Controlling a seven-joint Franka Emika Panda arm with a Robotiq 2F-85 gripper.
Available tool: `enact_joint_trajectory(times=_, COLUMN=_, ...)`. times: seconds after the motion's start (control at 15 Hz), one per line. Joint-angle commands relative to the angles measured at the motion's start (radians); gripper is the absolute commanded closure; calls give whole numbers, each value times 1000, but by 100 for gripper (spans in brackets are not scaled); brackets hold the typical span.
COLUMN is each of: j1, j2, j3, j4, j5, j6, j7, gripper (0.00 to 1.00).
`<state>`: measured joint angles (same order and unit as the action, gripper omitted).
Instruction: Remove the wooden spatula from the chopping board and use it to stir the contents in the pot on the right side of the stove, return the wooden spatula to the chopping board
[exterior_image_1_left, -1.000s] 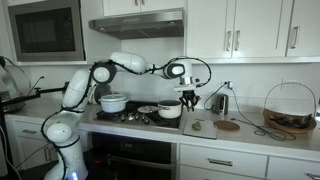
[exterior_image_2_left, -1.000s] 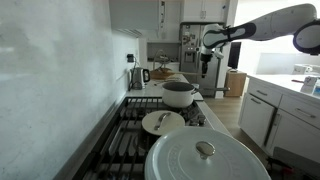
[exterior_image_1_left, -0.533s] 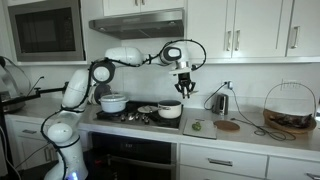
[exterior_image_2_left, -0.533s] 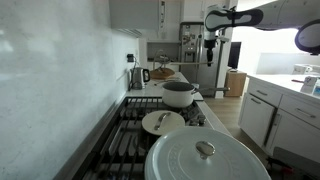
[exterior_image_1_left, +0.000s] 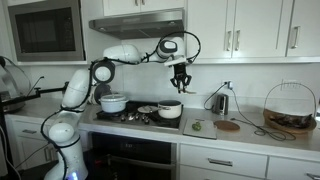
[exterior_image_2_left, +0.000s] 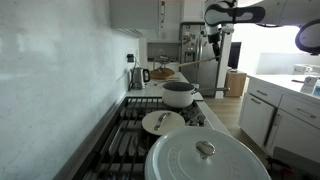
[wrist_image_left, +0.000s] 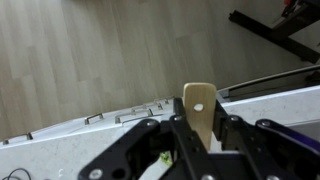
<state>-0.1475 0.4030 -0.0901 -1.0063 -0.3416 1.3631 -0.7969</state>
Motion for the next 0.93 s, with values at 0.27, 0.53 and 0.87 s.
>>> enact_joint_trajectory(times=0.27, j1=62, j2=28, j3=-7, j4=112, j5=-142, j6=-147, j7=-9, gripper=93)
enact_joint_trajectory(times=0.53, j1=105, j2=46, j3=-9, j4=162, j5=-233, j6=-228, j7=-20, gripper=93)
enact_joint_trajectory(times=0.87, j1=161, j2=65, j3=0, j4=196, j5=-348, j6=-338, j7=-46, gripper=93)
